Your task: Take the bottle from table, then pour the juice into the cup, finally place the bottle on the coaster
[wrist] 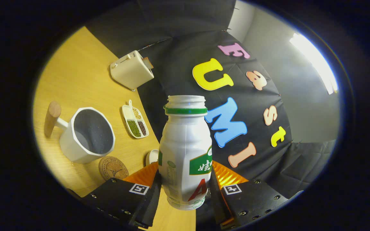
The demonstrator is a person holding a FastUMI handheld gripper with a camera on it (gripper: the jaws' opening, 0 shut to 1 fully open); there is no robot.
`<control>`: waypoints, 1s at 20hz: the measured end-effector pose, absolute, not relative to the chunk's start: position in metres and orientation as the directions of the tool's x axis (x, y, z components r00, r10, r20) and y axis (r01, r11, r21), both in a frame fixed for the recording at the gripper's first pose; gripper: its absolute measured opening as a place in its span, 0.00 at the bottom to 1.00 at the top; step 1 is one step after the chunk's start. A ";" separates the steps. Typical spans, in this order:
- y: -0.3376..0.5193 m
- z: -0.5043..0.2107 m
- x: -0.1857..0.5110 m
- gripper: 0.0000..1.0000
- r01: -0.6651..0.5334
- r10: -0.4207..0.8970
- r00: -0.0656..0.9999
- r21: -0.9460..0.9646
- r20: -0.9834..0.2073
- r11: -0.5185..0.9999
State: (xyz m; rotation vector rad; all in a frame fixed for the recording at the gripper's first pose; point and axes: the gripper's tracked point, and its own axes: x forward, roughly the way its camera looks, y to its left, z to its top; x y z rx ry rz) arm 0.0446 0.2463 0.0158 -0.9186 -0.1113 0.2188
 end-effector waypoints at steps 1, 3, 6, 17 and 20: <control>0.248 0.013 0.048 0.69 -0.159 0.242 0.970 -0.758 -0.003 0.632; 0.251 0.009 0.050 0.69 -0.208 0.260 0.965 -0.666 -0.022 0.717; 0.253 0.002 0.057 0.69 -0.275 0.289 0.956 -0.511 -0.055 0.814; 0.274 -0.029 0.076 0.69 -0.422 0.414 0.905 -0.088 -0.095 0.902; 0.280 -0.036 0.081 0.69 -0.441 0.438 0.893 -0.008 -0.100 0.897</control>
